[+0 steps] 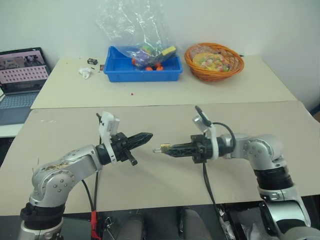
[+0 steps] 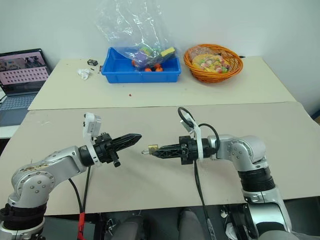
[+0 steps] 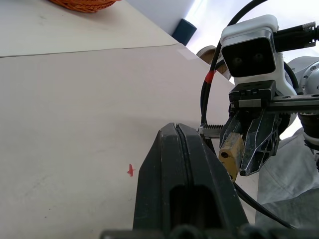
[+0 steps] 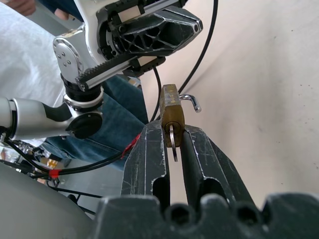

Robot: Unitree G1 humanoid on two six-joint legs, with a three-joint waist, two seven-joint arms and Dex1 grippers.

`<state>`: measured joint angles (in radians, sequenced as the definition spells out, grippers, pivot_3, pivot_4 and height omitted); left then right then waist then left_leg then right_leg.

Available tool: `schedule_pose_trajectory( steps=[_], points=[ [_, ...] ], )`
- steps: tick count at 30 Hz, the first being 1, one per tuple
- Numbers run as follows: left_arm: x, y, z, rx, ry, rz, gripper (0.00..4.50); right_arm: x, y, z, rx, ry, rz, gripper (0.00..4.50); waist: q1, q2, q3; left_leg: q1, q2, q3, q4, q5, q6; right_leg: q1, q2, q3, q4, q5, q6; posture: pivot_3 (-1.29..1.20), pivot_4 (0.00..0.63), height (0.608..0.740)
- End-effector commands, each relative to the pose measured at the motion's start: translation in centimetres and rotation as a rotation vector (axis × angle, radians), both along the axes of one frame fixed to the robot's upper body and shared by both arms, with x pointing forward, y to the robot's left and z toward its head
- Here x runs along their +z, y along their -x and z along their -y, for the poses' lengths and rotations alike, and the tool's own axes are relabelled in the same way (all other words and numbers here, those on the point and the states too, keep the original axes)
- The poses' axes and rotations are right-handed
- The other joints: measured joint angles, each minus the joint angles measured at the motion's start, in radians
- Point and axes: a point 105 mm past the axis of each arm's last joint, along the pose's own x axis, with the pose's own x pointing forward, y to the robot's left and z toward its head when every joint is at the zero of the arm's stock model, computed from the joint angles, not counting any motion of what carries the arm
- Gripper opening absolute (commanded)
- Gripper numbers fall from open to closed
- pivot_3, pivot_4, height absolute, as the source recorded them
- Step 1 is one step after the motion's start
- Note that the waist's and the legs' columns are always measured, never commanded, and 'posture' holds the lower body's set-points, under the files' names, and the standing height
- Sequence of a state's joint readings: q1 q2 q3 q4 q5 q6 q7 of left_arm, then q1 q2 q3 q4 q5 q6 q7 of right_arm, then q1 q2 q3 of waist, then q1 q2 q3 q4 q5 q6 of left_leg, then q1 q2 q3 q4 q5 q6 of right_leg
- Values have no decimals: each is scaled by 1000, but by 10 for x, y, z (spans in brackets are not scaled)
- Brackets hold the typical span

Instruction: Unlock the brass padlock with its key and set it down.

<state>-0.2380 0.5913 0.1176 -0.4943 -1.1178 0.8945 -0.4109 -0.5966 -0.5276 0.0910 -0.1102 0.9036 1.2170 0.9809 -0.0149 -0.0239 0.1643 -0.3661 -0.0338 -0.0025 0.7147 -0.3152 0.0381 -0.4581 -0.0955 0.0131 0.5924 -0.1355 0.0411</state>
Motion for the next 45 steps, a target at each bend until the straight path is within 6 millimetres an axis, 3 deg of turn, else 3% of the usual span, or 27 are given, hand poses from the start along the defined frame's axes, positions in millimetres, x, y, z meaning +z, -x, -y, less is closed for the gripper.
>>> schedule_pose_trajectory(
  steps=[1,21,45],
  points=[
    [10,2,3,-19,-8,51,31,13,-2,-3,5,-23,70,9,-1,0,0,0,0,0,0,0,0,0,0,0,0,0,0,0,150,728],
    [8,3,6,-21,-8,46,31,43,3,-19,29,-82,150,9,1,0,0,0,0,0,0,0,0,0,0,0,0,0,0,0,150,728],
    [5,1,0,-3,-31,49,31,47,-12,-20,-54,-103,117,9,1,0,0,0,0,0,0,0,0,0,0,0,0,0,0,0,150,728]
  ],
)
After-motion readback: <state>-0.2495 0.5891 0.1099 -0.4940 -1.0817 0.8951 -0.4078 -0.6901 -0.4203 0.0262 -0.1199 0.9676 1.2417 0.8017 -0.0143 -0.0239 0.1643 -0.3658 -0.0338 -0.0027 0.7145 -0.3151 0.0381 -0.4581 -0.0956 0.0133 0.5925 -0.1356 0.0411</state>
